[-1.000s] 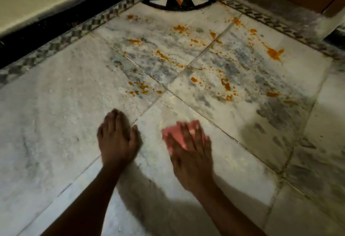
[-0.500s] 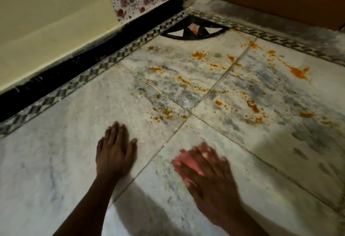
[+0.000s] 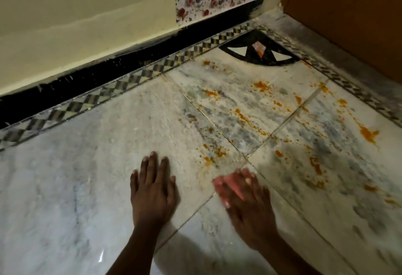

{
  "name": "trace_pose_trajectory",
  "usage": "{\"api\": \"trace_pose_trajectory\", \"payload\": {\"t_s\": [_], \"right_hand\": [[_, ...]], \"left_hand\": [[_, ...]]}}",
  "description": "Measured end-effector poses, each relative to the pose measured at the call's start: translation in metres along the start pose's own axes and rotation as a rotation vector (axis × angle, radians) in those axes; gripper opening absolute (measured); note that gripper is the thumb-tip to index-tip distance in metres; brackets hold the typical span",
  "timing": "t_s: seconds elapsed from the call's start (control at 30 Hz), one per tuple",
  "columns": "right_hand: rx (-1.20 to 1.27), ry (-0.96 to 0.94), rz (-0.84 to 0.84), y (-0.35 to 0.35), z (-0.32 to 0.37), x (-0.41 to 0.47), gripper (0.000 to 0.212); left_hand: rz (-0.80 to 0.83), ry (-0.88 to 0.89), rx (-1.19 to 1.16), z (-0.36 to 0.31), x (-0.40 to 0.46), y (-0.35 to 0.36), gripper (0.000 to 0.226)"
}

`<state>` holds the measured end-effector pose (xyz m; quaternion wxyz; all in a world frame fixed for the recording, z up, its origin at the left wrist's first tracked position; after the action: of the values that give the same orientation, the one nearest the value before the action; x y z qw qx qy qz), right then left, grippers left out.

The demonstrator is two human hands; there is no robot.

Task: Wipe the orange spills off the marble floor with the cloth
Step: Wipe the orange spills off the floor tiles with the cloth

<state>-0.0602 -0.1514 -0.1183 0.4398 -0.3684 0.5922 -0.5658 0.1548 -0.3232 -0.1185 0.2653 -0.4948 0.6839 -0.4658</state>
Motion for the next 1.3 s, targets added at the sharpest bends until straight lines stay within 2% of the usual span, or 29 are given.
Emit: {"api": "trace_pose_trajectory", "payload": {"t_s": [0.1,0.13,0.17,0.23,0.3,0.37,0.47,0.57,0.63,0.7,0.8,0.87,0.9,0.97,1.03,1.07,1.1,1.17,1.23,1.3], "right_hand": [[0.087,0.373,-0.039,0.004,-0.010,0.068,0.056],[0.107,0.438,-0.053,0.006,-0.004,0.093,0.058],[0.105,0.442,-0.077,0.007,0.009,0.112,0.059],[0.014,0.275,-0.075,0.009,0.042,0.122,0.058],[-0.055,0.083,-0.093,0.004,0.061,0.091,0.056],[-0.049,0.041,-0.050,0.003,0.055,0.050,0.058],[-0.011,0.284,0.003,0.005,0.008,0.054,0.060],[0.095,0.539,-0.068,0.001,0.002,0.127,0.065],[0.121,0.467,-0.110,0.000,0.031,0.176,0.065],[0.052,0.266,-0.129,-0.004,0.072,0.185,0.060],[0.002,-0.074,-0.098,-0.005,0.108,0.118,0.057],[0.001,-0.122,-0.075,-0.006,0.086,0.064,0.056],[0.009,-0.053,-0.065,-0.004,0.063,0.054,0.055],[0.022,0.232,-0.068,0.000,0.016,0.074,0.057],[0.078,0.493,-0.091,0.002,-0.001,0.125,0.061],[0.106,0.535,-0.076,0.001,0.006,0.154,0.062],[0.112,0.513,-0.058,0.001,0.020,0.177,0.064],[0.093,0.320,-0.077,-0.002,0.062,0.190,0.064],[0.019,0.041,-0.099,-0.001,0.099,0.152,0.065],[-0.002,-0.126,-0.077,0.001,0.104,0.091,0.064]], "left_hand": [[0.005,-0.020,0.021,0.001,0.000,0.003,0.065],[0.003,-0.024,0.029,0.001,0.001,0.003,0.065],[0.005,-0.022,0.036,0.002,0.000,0.005,0.065],[0.000,-0.013,0.037,0.003,0.000,0.007,0.065],[0.000,-0.008,0.035,0.003,0.000,0.005,0.065],[-0.006,0.004,0.033,0.002,0.000,0.003,0.065],[-0.010,-0.006,0.026,0.002,0.002,0.002,0.064],[0.000,-0.001,0.036,0.005,0.002,0.007,0.064],[-0.009,0.001,0.036,0.006,0.001,0.008,0.065],[-0.008,0.008,0.039,0.005,0.000,0.008,0.065],[-0.011,-0.001,0.033,0.004,0.003,0.006,0.064],[-0.008,-0.005,0.029,0.003,0.003,0.006,0.064],[-0.001,-0.009,0.028,0.003,0.002,0.006,0.065],[0.001,-0.011,0.024,0.004,0.002,0.007,0.065],[0.000,-0.012,0.021,0.005,0.002,0.009,0.065],[0.008,-0.014,0.020,0.005,0.002,0.010,0.065],[0.012,-0.014,0.023,0.006,0.002,0.011,0.065],[0.014,-0.015,0.029,0.006,0.002,0.011,0.065],[0.005,-0.014,0.028,0.006,0.002,0.010,0.065],[0.018,-0.025,0.031,0.006,0.003,0.011,0.067]]}}
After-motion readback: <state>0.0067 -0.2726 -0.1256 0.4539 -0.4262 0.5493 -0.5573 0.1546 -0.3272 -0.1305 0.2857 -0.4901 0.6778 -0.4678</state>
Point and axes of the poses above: each hand's wrist, its own x-axis towards the middle knuckle, its own y-axis out of the palm, z = x × y, the point moved 6 cm from there along x, towards the middle knuckle, and after that the axes turned 6 degrees about -x, right-handed, at the moved point
